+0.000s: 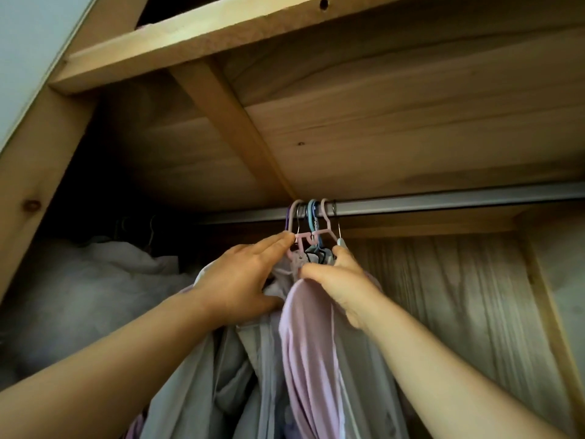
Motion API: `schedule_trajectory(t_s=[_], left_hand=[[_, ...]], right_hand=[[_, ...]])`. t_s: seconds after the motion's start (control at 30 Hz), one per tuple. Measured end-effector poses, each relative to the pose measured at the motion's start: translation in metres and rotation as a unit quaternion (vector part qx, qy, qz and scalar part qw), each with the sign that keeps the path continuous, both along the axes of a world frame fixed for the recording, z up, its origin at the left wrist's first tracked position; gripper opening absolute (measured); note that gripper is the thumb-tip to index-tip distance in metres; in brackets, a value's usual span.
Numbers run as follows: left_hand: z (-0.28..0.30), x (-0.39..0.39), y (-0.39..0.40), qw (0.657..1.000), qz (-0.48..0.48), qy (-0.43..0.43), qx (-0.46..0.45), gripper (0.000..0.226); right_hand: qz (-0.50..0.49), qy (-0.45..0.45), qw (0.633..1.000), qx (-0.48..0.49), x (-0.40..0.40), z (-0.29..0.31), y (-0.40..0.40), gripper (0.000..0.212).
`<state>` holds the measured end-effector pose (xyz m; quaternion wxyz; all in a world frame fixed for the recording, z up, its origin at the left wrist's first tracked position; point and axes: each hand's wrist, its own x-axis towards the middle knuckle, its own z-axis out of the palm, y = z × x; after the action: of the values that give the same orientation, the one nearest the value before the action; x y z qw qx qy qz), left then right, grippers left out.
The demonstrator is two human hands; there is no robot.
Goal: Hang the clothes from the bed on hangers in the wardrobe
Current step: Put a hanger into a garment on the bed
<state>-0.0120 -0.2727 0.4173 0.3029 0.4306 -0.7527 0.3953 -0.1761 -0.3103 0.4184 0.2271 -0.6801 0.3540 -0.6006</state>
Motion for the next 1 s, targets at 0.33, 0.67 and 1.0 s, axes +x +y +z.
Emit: schedule_trajectory(t_s=[0.33, 0.67, 1.0], left_hand=[[-0.006, 0.006, -0.002, 1.000, 0.018, 0.012, 0.009, 0.099], [-0.022, -0.001, 0.038, 0.981, -0.173, 0.082, -0.028, 0.067], [-0.079, 0.016, 0.131, 0.948, -0.262, 0.076, 0.164, 0.016]], right_hand=[[0.023, -0.036, 0.997, -0.059, -0.024, 0.013, 0.015, 0.074], [0.035, -0.028, 0.995, -0.090, -0.029, -0.031, 0.067, 0.080], [0.076, -0.040, 0.992, -0.087, 0.016, -0.096, 0.163, 0.082]])
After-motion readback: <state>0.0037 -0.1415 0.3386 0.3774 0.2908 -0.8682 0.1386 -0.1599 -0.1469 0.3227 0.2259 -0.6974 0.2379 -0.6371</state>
